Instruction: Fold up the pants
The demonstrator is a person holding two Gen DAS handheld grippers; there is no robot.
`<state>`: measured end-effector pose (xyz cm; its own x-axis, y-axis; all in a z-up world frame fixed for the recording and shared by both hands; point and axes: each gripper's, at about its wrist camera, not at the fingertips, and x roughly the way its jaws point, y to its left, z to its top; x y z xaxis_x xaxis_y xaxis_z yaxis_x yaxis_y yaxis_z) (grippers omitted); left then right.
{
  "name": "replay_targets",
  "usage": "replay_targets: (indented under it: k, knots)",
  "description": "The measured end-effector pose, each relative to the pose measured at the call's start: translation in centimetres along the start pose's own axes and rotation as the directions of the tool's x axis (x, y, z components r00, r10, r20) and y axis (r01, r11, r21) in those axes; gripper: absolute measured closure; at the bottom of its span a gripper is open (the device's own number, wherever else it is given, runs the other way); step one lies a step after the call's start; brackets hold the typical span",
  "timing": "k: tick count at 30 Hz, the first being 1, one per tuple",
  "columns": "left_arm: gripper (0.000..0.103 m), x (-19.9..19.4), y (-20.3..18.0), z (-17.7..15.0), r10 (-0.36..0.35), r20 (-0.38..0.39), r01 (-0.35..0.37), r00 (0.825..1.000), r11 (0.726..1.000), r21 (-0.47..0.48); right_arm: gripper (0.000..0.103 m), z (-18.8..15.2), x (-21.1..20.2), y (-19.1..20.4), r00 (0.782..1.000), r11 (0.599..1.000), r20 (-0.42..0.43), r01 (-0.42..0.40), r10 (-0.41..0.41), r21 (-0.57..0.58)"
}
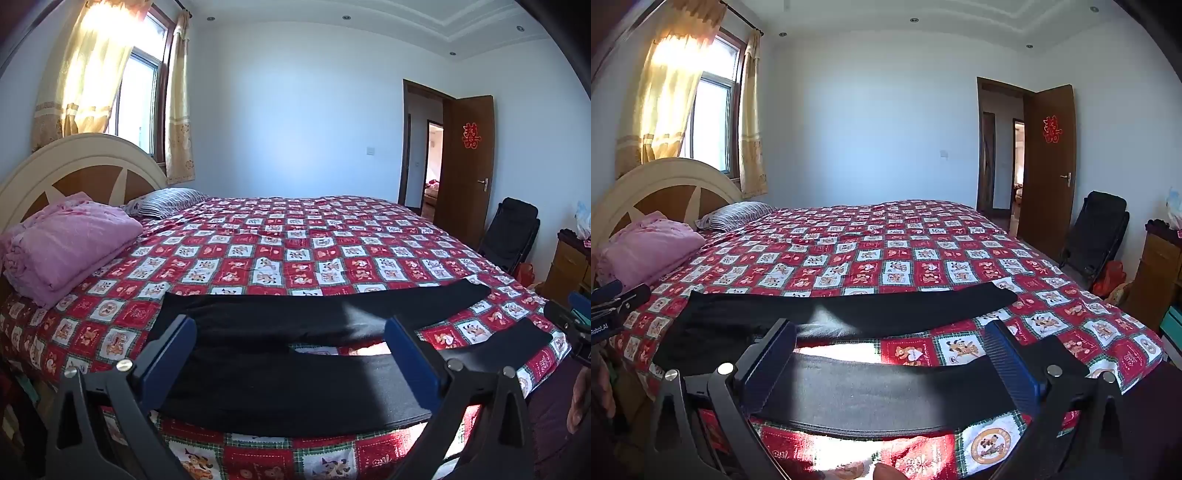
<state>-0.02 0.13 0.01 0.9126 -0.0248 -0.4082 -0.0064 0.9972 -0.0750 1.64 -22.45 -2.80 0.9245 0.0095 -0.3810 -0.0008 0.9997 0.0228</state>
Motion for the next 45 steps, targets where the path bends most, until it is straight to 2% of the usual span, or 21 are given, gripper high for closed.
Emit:
replay_targets:
  k: [5, 6, 45]
  knots:
    - [0.000, -0.04, 0.72, 0.14, -0.006, 0.001, 0.006, 1.000, 1.000, 0.000, 0.001, -0.05, 0.04, -0.11, 1.000, 1.000, -0.004, 0.002, -0.002, 0.001]
    - [0.000, 0.16, -0.15, 0.04, 0.010, 0.013, -0.010, 1.000, 1.000, 0.027, 0.001, -0.07, 0.18, -0.03, 1.000, 1.000, -0.008, 0.002, -0.002, -0.003]
    - [0.000, 0.60, 0.06, -0.52, 0.023, -0.004, -0.023, 1.000, 0.999, 0.034, 0.001, -0.56, 0.75, 0.35, 1.000, 1.000, -0.022, -0.011, 0.011, -0.007]
